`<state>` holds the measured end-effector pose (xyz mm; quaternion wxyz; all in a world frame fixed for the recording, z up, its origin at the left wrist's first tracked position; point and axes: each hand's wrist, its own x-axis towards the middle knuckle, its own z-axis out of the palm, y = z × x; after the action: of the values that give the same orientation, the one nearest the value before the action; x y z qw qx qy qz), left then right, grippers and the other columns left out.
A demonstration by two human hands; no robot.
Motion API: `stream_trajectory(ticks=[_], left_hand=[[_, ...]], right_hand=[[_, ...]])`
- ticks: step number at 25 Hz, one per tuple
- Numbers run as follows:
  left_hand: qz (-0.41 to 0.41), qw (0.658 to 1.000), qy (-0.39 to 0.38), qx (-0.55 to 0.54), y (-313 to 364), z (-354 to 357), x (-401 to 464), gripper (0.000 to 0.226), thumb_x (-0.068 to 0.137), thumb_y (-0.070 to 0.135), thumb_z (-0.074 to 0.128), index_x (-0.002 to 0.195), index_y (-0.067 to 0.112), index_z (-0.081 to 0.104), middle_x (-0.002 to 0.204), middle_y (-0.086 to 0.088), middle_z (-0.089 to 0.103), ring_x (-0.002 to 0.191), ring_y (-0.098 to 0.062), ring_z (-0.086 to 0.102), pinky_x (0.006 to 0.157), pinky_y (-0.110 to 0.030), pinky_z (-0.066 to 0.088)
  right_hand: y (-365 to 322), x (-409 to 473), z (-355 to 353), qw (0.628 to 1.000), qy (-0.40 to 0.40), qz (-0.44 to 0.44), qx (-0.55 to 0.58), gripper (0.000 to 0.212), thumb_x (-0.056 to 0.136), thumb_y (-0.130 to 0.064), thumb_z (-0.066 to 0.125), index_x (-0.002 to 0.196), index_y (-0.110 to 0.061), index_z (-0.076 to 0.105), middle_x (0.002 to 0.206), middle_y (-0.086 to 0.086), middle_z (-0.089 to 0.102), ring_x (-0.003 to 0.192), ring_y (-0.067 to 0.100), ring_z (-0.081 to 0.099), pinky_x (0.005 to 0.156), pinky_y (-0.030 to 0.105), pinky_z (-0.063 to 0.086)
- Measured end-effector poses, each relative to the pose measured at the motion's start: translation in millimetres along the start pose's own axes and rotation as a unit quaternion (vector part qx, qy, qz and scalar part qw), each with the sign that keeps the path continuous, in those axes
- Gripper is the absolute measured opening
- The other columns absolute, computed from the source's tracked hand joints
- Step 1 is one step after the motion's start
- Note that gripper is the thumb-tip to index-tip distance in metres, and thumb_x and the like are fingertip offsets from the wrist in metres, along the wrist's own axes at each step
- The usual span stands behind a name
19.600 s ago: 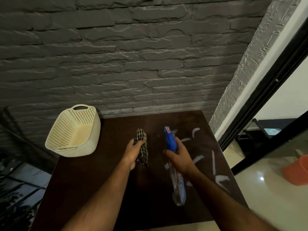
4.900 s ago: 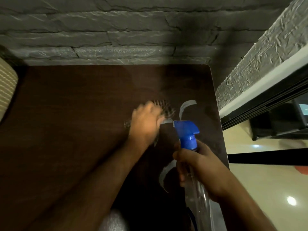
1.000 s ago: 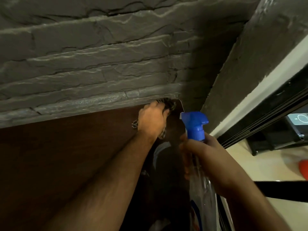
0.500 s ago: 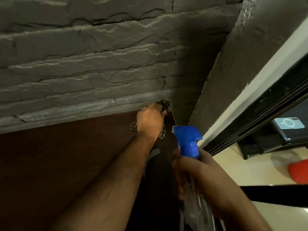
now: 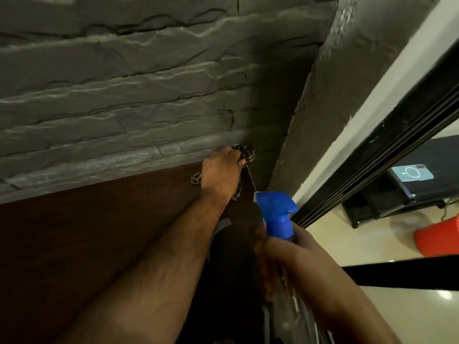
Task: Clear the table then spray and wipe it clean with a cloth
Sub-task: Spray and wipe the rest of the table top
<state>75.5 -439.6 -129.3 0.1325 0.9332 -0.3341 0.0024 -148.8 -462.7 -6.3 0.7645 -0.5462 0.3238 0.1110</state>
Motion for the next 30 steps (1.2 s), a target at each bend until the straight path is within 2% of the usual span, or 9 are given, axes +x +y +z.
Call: stream_trajectory(ticks=[4, 10, 13, 16, 19, 23, 25, 28, 30], left_hand=[[0.145, 0.987, -0.066, -0.02, -32, -12, -66, 0.034, 0.098, 0.039, 0.044, 0.125, 0.025, 0.057, 0.118, 0.004, 0.056, 0.106, -0.015, 0.053, 0.091, -0.033, 0.043], [0.056, 0.997, -0.043, -0.019, -29, -11, -23, 0.034, 0.096, 0.038, 0.048, 0.123, 0.021, 0.059, 0.117, 0.0, 0.059, 0.105, -0.018, 0.056, 0.09, -0.034, 0.047], [0.123, 0.986, -0.103, -0.039, 1, -12, -20, 0.034, 0.097, 0.038, 0.048, 0.125, 0.023, 0.057, 0.117, 0.001, 0.055, 0.104, -0.015, 0.052, 0.09, -0.036, 0.046], [0.217, 0.965, -0.131, -0.069, -43, -22, -85, 0.038, 0.095, 0.042, 0.045, 0.125, 0.024, 0.059, 0.116, 0.005, 0.055, 0.105, -0.013, 0.052, 0.09, -0.035, 0.045], [0.167, 0.983, -0.051, -0.058, -98, -31, -98, 0.042, 0.092, 0.046, 0.045, 0.117, 0.02, 0.066, 0.108, 0.002, 0.063, 0.098, -0.021, 0.06, 0.084, -0.038, 0.049], [0.063, 0.997, -0.035, -0.009, -53, -15, -37, 0.034, 0.095, 0.039, 0.051, 0.121, 0.02, 0.062, 0.113, -0.001, 0.06, 0.103, -0.021, 0.057, 0.087, -0.038, 0.047], [0.093, 0.993, -0.07, -0.022, -19, -14, -45, 0.033, 0.096, 0.039, 0.049, 0.124, 0.024, 0.058, 0.116, 0.002, 0.057, 0.104, -0.017, 0.054, 0.089, -0.037, 0.045], [0.206, 0.965, -0.15, -0.066, -25, -26, -118, 0.033, 0.096, 0.039, 0.047, 0.126, 0.027, 0.056, 0.116, 0.007, 0.053, 0.106, -0.012, 0.048, 0.091, -0.032, 0.037], [0.232, 0.963, -0.124, -0.058, -62, -37, -149, 0.032, 0.095, 0.043, 0.045, 0.12, 0.032, 0.059, 0.113, 0.01, 0.055, 0.104, -0.012, 0.05, 0.086, -0.033, 0.036]], right_hand=[[5, -5, 11, 1.0, 0.002, 0.014, -0.012, 0.024, 0.079, -0.015, 0.072, 0.1, -0.014, 0.061, 0.072, 0.01, 0.059, 0.058, 0.021, 0.056, 0.063, 0.039, 0.05], [8, -11, 13, 0.999, 0.017, 0.032, 0.008, 0.032, 0.076, -0.016, 0.073, 0.103, -0.01, 0.058, 0.068, 0.012, 0.058, 0.056, 0.024, 0.055, 0.056, 0.035, 0.05], [15, -13, 15, 0.999, 0.036, 0.041, 0.005, 0.041, 0.068, -0.017, 0.072, 0.105, -0.006, 0.057, 0.074, 0.017, 0.058, 0.062, 0.03, 0.054, 0.057, 0.037, 0.049], [18, -20, 21, 0.997, 0.048, 0.056, -0.01, 0.045, 0.065, -0.017, 0.076, 0.105, -0.009, 0.057, 0.076, 0.017, 0.059, 0.06, 0.026, 0.056, 0.06, 0.039, 0.049], [20, -27, 24, 0.998, 0.031, 0.047, -0.004, 0.053, 0.052, -0.022, 0.075, 0.101, -0.011, 0.06, 0.07, 0.012, 0.06, 0.057, 0.022, 0.058, 0.063, 0.039, 0.051], [28, -31, 27, 0.997, 0.055, 0.045, 0.006, 0.036, 0.072, -0.015, 0.075, 0.103, -0.008, 0.058, 0.068, 0.014, 0.059, 0.054, 0.022, 0.057, 0.056, 0.034, 0.051], [32, -33, 32, 0.998, 0.051, 0.045, 0.007, 0.047, 0.063, -0.019, 0.074, 0.105, -0.006, 0.057, 0.07, 0.018, 0.057, 0.056, 0.027, 0.055, 0.061, 0.039, 0.048], [34, -38, 40, 0.997, 0.066, 0.043, 0.011, 0.04, 0.059, -0.017, 0.076, 0.095, -0.01, 0.06, 0.073, 0.018, 0.059, 0.066, 0.031, 0.055, 0.063, 0.039, 0.048], [35, -39, 44, 0.998, 0.054, 0.041, 0.01, 0.048, 0.052, -0.019, 0.074, 0.097, -0.01, 0.062, 0.075, 0.015, 0.061, 0.068, 0.029, 0.057, 0.068, 0.041, 0.049]])
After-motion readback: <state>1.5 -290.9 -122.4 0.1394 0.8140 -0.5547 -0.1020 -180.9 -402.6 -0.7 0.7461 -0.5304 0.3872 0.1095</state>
